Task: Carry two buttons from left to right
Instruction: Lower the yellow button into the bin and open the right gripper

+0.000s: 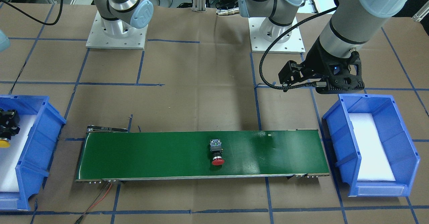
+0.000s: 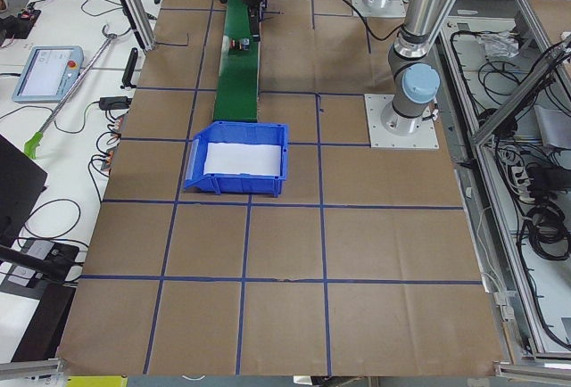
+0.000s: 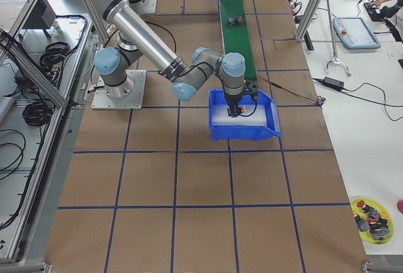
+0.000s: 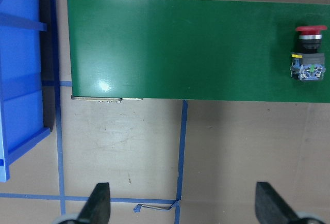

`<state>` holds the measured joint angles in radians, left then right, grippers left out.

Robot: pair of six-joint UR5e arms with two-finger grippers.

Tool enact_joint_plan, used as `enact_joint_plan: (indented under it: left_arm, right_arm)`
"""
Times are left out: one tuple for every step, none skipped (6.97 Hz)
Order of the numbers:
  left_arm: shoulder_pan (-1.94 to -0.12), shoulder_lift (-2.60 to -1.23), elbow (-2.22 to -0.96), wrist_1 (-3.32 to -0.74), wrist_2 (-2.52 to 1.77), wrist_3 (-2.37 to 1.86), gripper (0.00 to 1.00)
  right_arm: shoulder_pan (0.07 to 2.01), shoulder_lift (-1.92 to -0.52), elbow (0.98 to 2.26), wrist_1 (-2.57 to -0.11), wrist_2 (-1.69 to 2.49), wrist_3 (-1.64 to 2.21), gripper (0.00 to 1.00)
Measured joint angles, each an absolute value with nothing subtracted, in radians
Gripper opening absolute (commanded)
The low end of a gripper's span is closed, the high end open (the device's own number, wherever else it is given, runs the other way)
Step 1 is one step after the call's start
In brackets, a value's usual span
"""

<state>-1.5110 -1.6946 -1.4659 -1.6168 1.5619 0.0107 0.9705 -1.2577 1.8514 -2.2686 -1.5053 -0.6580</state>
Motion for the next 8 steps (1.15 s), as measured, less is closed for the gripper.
enact_joint_plan:
  left_arm:
    - [-1.511,-1.692,-1.469,-1.617,1.563,0.011,0.99]
    - [-1.511,-1.690,-1.471,-1.617,1.563,0.011,0.99]
    - [-1.511,-1.690,-1.470,-1.617,1.563,0.011,0.99]
    - [-1.511,-1.689,-1.468,-1.617,1.563,0.011,0.99]
    - [-1.511,-1.689,-1.467,-1.617,1.563,0.011,0.99]
    - [-1.511,-1.689,-1.466,-1.617,1.563,0.011,0.99]
    - [-1.511,-1.689,-1.464,-1.617,1.563,0.011,0.99]
    - [-1.511,-1.689,-1.464,-1.617,1.563,0.011,0.99]
  right_arm:
    - [0.969,-1.244,1.882,-2.298,-1.505,-0.660,0.04]
    - [0.968,-1.236,1.904,-2.312,-1.508,-0.660,0.04]
    - [0.968,-1.235,1.917,-2.317,-1.512,-0.659,0.07]
    - [0.967,-1.236,1.922,-2.319,-1.517,-0.657,0.47]
    - [0.967,-1.237,1.922,-2.320,-1.521,-0.655,0.96]
    - [0.968,-1.238,1.921,-2.322,-1.519,-0.652,0.99]
    - [0.968,-1.240,1.920,-2.322,-1.516,-0.649,0.99]
    - [0.968,-1.244,1.917,-2.321,-1.514,-0.648,0.99]
